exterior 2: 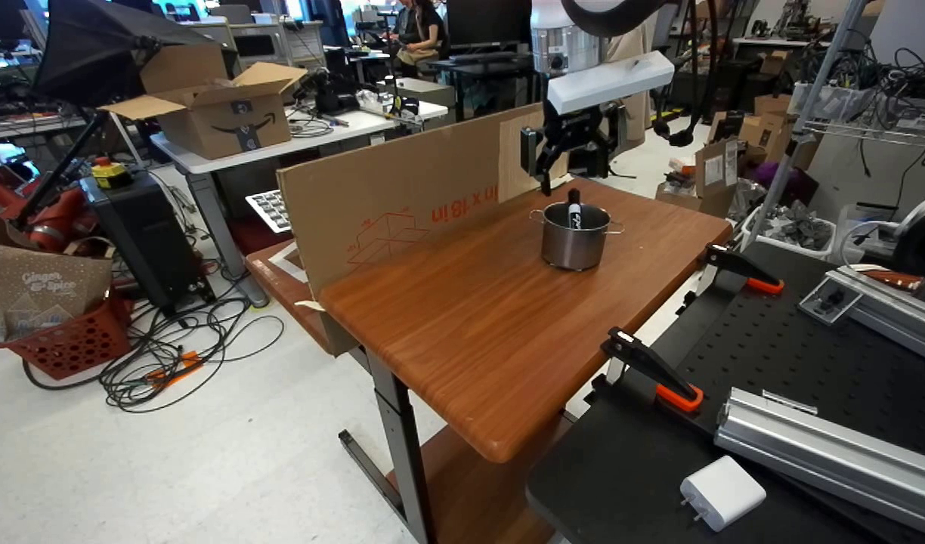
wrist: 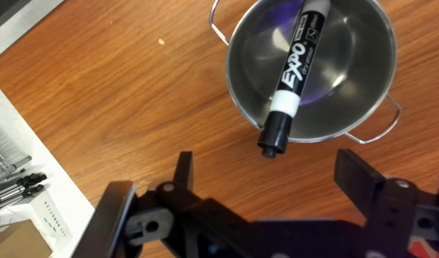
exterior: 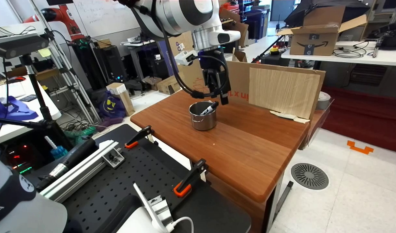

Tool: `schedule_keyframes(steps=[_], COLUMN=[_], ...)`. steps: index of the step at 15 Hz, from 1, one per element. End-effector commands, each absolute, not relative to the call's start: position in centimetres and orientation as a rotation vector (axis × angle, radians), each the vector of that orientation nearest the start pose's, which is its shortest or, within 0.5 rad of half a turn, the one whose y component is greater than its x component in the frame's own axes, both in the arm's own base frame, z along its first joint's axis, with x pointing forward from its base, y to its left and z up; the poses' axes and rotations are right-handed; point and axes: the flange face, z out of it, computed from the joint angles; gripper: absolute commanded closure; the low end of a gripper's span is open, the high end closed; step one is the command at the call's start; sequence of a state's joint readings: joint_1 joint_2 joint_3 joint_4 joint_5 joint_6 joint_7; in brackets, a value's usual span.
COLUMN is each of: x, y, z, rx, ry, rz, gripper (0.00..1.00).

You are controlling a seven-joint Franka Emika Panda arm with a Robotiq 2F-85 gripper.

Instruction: Take the marker out of the pot

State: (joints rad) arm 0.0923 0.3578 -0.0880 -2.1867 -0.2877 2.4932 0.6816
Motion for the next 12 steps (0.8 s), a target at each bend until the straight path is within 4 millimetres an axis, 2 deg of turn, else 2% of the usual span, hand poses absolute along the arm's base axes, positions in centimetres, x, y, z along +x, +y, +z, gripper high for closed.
schedule_keyframes(steps=[1,7,8,9,12], x=[55.9,55.6,55.6,55.6,55.8], y=[0.6,1.0,1.0,1.1,1.2], z=[21.2,20.2,20.1,20.1,20.2], rx=[-3.275,-3.286,-3.289,-3.289,-3.281], ry=[0.715,0.676,0.673,0.669,0.656], rz=[-0.078,-0.066,-0.07,-0.074,-0.096], gripper=[0.0,0.0,0.25,0.26,0.51])
